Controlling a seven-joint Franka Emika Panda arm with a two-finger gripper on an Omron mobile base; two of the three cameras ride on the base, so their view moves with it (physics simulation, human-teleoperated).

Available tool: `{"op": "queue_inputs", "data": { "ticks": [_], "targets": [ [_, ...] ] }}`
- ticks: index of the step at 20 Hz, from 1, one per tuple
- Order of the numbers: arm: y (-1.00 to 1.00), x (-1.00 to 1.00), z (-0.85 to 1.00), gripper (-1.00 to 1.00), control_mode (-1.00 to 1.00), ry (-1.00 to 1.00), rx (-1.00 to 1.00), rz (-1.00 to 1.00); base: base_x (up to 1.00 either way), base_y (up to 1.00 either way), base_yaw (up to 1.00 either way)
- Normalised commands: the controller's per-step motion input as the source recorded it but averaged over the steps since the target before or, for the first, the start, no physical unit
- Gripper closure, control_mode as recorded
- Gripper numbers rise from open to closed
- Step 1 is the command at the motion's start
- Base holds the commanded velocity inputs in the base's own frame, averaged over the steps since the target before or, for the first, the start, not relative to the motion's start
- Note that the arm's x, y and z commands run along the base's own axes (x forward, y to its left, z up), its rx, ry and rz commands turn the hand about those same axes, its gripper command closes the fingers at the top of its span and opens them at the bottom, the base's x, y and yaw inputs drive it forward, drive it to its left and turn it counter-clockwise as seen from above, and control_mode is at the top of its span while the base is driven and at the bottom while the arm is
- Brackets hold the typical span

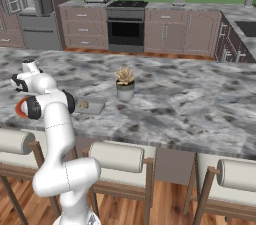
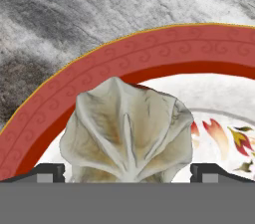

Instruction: Place two dumplings into each of the tupperware containers and then place the containers in the fridge.

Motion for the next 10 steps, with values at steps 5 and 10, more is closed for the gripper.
{"op": "queue_inputs", "data": {
  "ticks": [5, 10],
  "targets": [
    [0.00, 0.15, -0.02, -1.00, -1.00, 0.00, 0.00, 0.00, 0.00, 0.00, 0.00],
    [0.00, 0.07, 0.00, -1.00, -1.00, 0.00, 0.00, 0.00, 0.00, 0.00, 0.00]
  ]
}}
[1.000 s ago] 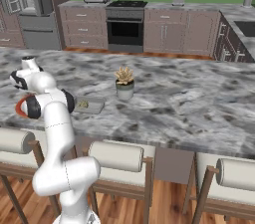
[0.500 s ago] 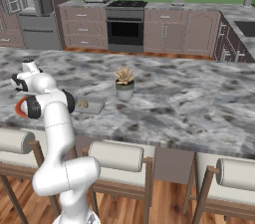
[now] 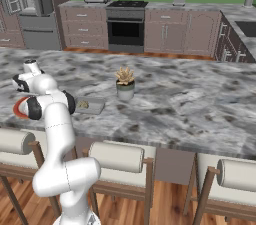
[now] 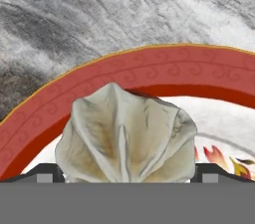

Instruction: Place two dumplings into each of the tupperware containers and then place the containers in the fridge.

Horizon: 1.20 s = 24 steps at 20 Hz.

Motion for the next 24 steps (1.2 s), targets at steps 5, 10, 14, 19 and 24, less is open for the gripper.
{"op": "queue_inputs", "data": {
  "ticks": [5, 10, 14, 19, 24],
  "targets": [
    [0.00, 0.01, 0.00, 1.00, -1.00, 0.00, 0.00, 0.00, 0.00, 0.00, 0.00],
    [-0.18, -0.04, 0.06, 1.00, -1.00, 0.00, 0.00, 0.00, 0.00, 0.00, 0.00],
    [-0.60, -0.26, 0.33, 1.00, -1.00, 0.00, 0.00, 0.00, 0.00, 0.00, 0.00],
    [-0.84, -0.31, 0.35, 1.00, -1.00, 0.00, 0.00, -0.02, 0.00, 0.00, 0.00],
    [-1.00, -0.60, 0.03, 1.00, -1.00, 0.00, 0.00, -0.06, 0.00, 0.00, 0.00]
  ]
}}
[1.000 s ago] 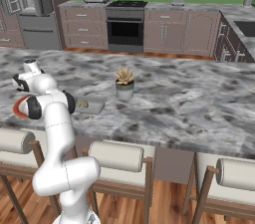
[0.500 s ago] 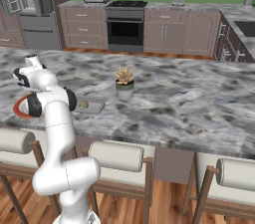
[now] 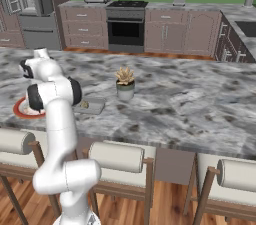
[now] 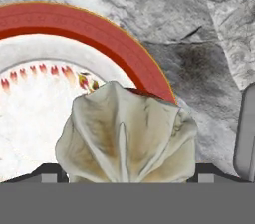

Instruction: Place two dumplings into each of the tupperware containers and then place the containers in the fridge.

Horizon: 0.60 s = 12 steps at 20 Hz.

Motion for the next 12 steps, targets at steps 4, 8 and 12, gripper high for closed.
{"op": "queue_inputs", "data": {
  "ticks": [4, 8, 12],
  "targets": [
    [-1.00, -0.51, 0.00, 1.00, -1.00, 0.00, 0.00, -0.10, 0.00, 0.00, 0.00],
    [-1.00, -0.11, 0.09, 1.00, -1.00, 0.00, 0.00, -0.11, 0.00, 0.00, 0.00],
    [-1.00, 0.00, 0.12, 1.00, -1.00, 0.00, 0.00, -0.13, 0.00, 0.00, 0.00]
  ]
}}
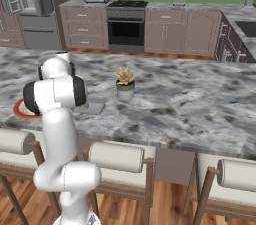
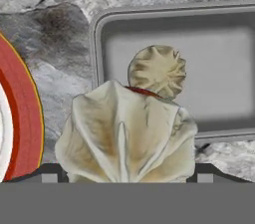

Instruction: Place two dumplings into each of the tupperware containers and then place the containers in the fridge.

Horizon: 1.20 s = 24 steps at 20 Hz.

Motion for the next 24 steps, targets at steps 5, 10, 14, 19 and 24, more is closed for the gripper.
{"op": "queue_inputs", "data": {
  "ticks": [5, 10, 14, 19, 24],
  "targets": [
    [-0.93, 0.09, 0.13, 1.00, -1.00, 0.06, 0.00, -0.11, 0.00, 0.00, 0.00],
    [-0.46, 0.27, 0.01, 1.00, -1.00, 0.07, 0.00, -0.07, 0.00, 0.00, 0.00],
    [0.00, 0.42, -0.01, 1.00, -1.00, 0.03, 0.00, -0.02, 0.00, 0.00, 0.00],
    [0.00, 0.46, -0.19, 1.00, -1.00, 0.00, 0.00, 0.00, 0.00, 0.00, 0.00],
    [-0.12, 0.18, -0.36, 1.00, -1.00, 0.00, 0.00, 0.00, 0.00, 0.00, 0.00]
  ]
}}
